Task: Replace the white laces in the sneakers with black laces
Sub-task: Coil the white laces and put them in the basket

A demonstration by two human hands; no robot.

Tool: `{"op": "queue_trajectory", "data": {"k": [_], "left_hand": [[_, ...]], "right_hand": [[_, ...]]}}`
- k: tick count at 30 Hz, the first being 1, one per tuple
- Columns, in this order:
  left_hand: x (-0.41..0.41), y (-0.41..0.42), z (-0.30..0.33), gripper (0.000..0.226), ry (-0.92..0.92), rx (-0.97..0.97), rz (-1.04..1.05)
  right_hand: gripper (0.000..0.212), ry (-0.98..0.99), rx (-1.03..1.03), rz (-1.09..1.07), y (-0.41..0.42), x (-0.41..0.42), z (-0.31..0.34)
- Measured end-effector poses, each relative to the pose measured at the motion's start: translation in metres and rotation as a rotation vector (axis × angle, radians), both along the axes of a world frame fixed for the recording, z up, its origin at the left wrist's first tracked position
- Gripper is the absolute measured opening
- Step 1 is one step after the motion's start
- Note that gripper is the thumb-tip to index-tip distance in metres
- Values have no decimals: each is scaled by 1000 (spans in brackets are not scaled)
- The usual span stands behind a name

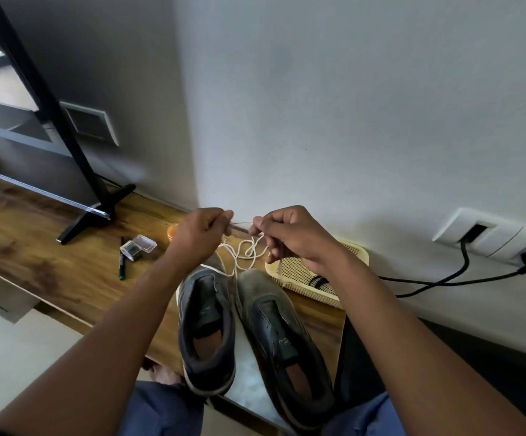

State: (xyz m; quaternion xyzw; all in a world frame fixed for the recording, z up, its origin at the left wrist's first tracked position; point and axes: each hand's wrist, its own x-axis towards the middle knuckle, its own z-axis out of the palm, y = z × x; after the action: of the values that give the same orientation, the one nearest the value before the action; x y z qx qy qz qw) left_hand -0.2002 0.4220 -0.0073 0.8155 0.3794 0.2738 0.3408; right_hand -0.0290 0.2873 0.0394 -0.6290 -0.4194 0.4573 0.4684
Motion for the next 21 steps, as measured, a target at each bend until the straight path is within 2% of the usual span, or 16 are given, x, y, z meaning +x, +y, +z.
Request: {"op": "queue_trajectory", "data": {"k": [5,7,8,10,12,14,17,21], "left_hand": [[-10,8,-6,42,442,158,346],[-13,7,-7,38,518,170,384],[-13,6,-6,36,475,174,340],[-9,0,-1,34,222,123,120],[1,-12,9,38,-71,-98,-169],[11,-21,13,41,-171,-201,-354],[16,-22,7,40,-193,-151,-359],[9,-4,-2,42,-291,-162,-213]], "right_hand": [[26,127,-9,9,-2,10,2],[26,182,-1,11,-2,13,1],[26,205,4,9,-1,14,0],[28,233,5,-4,1,14,-2],[30,249,8,-17,4,11,-4],[27,272,21,-12,5,9,-5],[24,296,25,1,4,8,-5],[24,314,-25,-9,0,10,-7]]}}
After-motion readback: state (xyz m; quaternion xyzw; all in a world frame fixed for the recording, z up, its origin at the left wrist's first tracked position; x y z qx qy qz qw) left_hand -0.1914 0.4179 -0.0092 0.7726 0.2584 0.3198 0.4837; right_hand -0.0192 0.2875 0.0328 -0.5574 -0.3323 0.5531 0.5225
